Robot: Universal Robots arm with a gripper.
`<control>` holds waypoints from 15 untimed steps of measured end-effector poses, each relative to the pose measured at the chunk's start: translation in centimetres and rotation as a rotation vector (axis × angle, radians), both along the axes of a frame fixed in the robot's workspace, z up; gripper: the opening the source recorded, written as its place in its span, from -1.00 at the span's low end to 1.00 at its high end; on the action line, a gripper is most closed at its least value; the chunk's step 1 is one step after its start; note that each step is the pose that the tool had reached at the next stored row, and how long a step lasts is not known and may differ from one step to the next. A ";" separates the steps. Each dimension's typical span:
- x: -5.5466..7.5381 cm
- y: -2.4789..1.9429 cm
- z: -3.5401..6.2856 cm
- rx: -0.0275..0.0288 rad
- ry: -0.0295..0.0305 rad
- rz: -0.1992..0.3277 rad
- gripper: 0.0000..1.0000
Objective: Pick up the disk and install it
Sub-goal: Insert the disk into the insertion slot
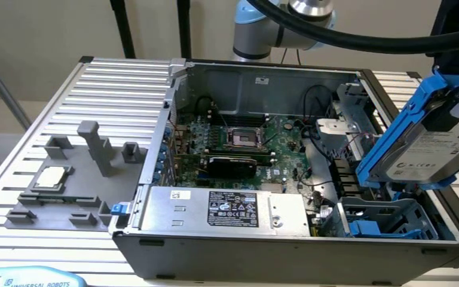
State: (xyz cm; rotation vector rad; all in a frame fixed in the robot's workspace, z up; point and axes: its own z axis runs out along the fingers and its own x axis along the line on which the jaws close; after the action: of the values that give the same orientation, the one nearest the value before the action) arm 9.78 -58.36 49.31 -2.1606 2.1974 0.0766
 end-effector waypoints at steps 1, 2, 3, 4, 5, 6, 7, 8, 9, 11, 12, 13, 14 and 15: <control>0.0 0.00 0.00 0.0001 0.0000 0.000 -0.35; 0.0 0.00 0.00 0.0000 0.0000 0.000 -0.35; 0.0 0.00 0.00 0.0000 0.0000 0.000 -0.35; 0.0 0.00 0.00 0.0001 0.0000 0.000 -0.35; 0.0 0.00 0.00 0.0000 0.0000 0.000 -0.35; 0.0 0.00 0.00 0.0000 0.0000 0.000 -0.35; 0.0 0.00 0.00 0.0000 0.0000 0.000 -0.35; 0.0 0.00 -0.01 -0.0003 0.0000 0.000 -0.35; 0.0 0.00 -0.08 -0.0004 0.0000 0.000 -0.35; 0.0 0.00 -0.34 -0.0045 0.0000 0.000 -0.35; 0.0 0.00 -0.49 -0.0068 0.0000 0.000 -0.35; 0.0 0.00 -0.62 -0.0095 0.0000 0.000 -0.35; 0.0 0.00 -0.73 -0.0123 0.0001 0.000 -0.35; 0.0 0.00 -0.83 -0.0154 0.0003 0.000 -0.35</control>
State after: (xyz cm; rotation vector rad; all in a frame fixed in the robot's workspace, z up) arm 9.79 -58.35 48.48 -2.1686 2.2053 0.0602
